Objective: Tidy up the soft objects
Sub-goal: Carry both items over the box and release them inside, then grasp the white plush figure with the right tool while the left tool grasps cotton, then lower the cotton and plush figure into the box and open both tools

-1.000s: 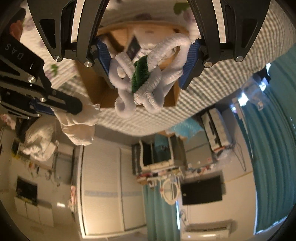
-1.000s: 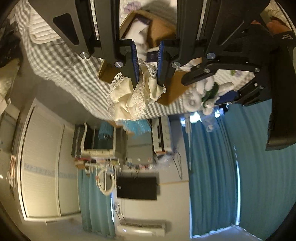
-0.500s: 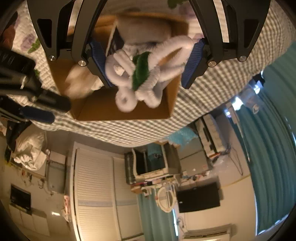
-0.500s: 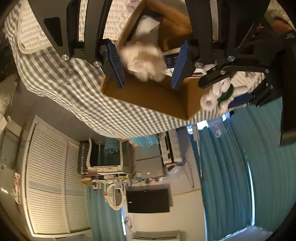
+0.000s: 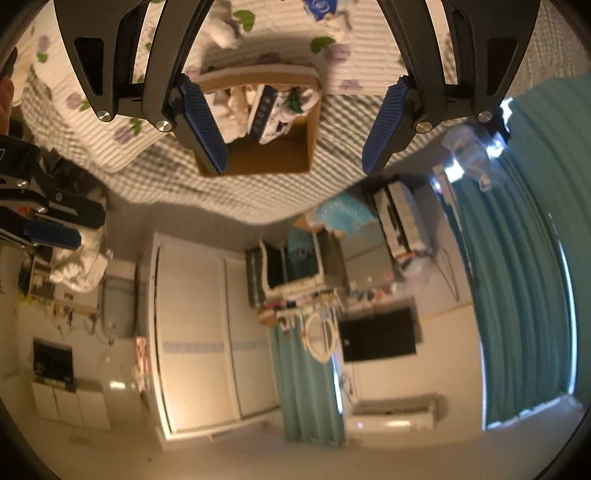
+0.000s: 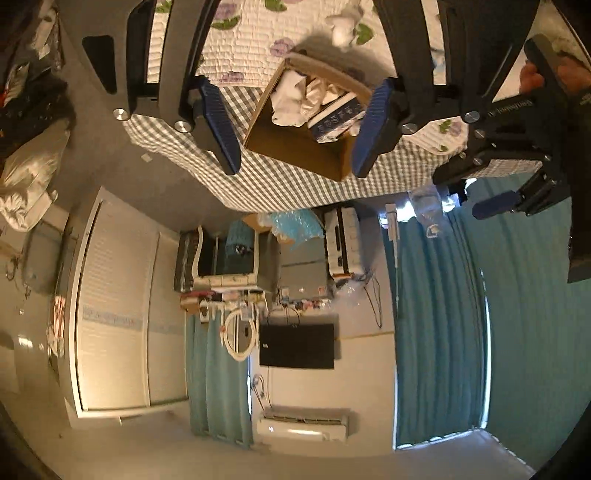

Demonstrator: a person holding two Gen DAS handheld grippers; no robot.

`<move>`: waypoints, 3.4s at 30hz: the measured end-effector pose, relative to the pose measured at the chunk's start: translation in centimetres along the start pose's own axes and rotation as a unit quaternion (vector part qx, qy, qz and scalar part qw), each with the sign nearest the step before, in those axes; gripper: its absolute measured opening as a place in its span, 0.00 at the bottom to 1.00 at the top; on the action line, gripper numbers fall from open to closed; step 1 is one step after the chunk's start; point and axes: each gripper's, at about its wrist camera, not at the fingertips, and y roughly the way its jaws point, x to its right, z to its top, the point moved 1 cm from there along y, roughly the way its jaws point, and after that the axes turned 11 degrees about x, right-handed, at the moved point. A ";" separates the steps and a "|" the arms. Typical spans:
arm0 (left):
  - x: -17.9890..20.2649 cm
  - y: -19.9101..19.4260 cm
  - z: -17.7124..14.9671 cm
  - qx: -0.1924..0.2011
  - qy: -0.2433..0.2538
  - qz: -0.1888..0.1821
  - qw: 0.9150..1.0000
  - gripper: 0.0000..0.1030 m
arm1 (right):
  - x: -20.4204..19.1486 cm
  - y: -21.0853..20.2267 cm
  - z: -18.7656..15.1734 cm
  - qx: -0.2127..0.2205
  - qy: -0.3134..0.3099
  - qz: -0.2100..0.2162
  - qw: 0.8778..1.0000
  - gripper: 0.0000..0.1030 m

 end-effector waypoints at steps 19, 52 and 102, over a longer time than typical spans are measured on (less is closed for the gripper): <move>-1.7 -3.2 -14.0 -0.065 -0.015 -0.003 0.998 0.84 | -7.0 1.4 -15.6 -0.116 -0.033 0.028 0.992 0.89; 3.4 1.2 -23.9 -0.215 -0.036 -0.009 0.976 0.84 | -3.2 5.6 -25.1 -0.212 0.040 0.043 0.976 0.27; 8.1 2.1 -12.2 -0.113 -0.024 -0.079 0.990 0.38 | 0.7 2.1 -12.8 -0.116 -0.043 0.039 0.992 0.27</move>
